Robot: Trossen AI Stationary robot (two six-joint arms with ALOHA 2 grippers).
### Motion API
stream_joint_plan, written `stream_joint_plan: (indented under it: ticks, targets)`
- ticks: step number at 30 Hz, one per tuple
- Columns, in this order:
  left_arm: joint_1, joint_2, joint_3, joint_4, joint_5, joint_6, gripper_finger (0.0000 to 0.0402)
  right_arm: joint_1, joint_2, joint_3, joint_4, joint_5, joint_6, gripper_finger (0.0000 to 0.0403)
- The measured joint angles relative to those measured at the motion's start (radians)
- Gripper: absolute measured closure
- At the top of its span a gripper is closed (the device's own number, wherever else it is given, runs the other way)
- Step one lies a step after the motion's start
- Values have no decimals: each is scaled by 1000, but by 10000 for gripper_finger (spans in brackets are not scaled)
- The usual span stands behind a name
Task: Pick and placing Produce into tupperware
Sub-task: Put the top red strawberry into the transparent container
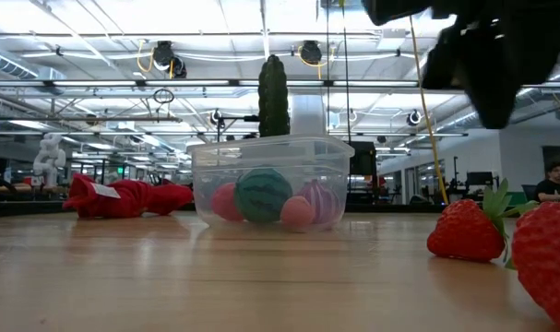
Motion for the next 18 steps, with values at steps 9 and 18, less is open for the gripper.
stream_joint_plan:
  ticks: [9,18]
  targets:
    - [0,0,0,0,1,-17,192,-43,14,-67,155,34,52,218]
    - [0,0,0,0,-1,-10,192,-62,13,-129,173,24,70,218]
